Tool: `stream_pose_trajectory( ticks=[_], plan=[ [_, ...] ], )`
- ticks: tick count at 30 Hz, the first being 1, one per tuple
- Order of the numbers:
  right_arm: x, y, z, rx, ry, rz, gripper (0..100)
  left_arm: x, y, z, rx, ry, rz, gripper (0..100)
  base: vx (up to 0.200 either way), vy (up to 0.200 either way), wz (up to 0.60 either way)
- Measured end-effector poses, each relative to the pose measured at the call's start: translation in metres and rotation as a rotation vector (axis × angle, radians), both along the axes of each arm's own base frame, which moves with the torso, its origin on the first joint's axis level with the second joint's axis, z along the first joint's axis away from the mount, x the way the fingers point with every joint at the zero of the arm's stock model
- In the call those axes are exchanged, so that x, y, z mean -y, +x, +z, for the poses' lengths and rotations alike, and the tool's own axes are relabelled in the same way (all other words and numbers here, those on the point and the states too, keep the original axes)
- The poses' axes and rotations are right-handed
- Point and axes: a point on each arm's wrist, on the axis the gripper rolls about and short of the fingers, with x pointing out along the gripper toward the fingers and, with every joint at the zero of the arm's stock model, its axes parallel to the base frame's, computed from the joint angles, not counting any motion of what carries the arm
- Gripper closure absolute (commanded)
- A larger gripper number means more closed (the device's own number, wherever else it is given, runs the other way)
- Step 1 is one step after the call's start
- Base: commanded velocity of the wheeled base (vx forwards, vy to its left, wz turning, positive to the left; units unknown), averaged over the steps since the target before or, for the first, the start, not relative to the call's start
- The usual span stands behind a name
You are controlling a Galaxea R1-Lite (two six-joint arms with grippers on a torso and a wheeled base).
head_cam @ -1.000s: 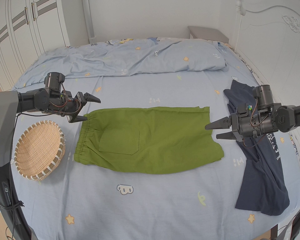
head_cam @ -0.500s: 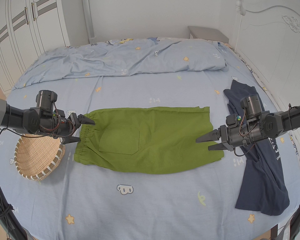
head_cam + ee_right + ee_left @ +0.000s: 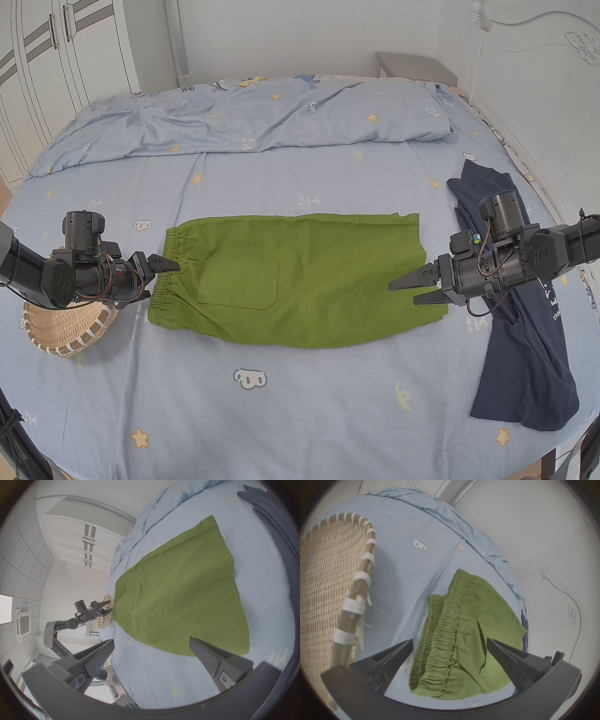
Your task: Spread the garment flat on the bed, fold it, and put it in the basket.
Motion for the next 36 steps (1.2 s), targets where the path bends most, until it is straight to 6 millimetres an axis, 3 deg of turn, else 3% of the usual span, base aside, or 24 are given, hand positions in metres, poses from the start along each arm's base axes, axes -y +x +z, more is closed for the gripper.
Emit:
stream_pose_trajectory(
  ticks=[15, 26, 36],
  plan=[
    [0.000, 0.000, 0.001, 0.007, 0.002, -0.001, 0, 0.002, 0.006, -0.028, 0.074, 0.027, -0.052, 0, 0.000, 0.000, 0.00],
    [0.001, 0.000, 0.001, 0.008, 0.003, -0.003, 0, 0.000, 0.003, -0.053, 0.090, -0.083, -0.182, 0, 0.000, 0.000, 0.00],
    [0.003, 0.001, 0.002, 0.011, 0.003, -0.008, 0, -0.006, 0.008, -0.059, 0.089, -0.168, -0.180, 0, 0.000, 0.000, 0.00]
  ],
)
